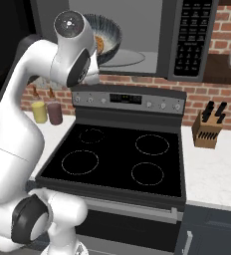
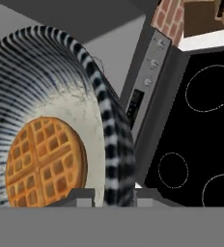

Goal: Open the microwave, place the bowl with waffle inside the microwave, then close the microwave door and turn it on.

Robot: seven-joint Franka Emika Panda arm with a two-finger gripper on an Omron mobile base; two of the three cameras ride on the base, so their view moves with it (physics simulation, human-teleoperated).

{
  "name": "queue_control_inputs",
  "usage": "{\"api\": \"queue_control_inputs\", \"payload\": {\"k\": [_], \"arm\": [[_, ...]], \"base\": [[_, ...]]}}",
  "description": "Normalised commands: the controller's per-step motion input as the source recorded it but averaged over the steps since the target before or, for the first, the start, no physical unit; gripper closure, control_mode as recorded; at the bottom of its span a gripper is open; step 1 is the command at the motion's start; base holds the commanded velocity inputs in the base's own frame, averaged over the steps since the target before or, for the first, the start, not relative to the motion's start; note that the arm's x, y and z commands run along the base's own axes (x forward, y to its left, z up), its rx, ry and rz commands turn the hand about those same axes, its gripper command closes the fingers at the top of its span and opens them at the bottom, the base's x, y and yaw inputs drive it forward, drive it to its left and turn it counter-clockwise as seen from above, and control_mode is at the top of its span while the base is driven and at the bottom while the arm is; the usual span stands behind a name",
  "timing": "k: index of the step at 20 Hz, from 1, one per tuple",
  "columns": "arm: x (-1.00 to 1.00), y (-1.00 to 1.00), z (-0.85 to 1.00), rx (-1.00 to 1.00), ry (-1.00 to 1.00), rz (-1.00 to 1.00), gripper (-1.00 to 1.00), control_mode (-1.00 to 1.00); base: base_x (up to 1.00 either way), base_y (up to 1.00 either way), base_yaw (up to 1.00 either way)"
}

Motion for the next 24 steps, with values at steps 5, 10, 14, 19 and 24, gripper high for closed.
{"api": "queue_control_inputs", "payload": {"k": [5, 10, 14, 19, 24], "arm": [[0.72, 0.25, -0.01, 0.00, 0.04, 0.10, 1.00, -1.00], [0.69, 0.01, 0.00, 0.00, 0.00, 0.01, 1.00, -1.00], [0.59, 0.00, -0.15, 0.00, 0.00, 0.00, 1.00, -1.00], [0.35, -0.01, -0.36, 0.00, -0.02, 0.00, 1.00, -1.00], [0.34, -0.07, -0.31, 0.00, 0.00, 0.00, 1.00, -1.00]], "base": [[0.00, 0.00, 0.00], [0.00, 0.00, 0.00], [0.00, 0.00, 0.00], [0.00, 0.00, 0.00], [0.00, 0.00, 0.00]]}}
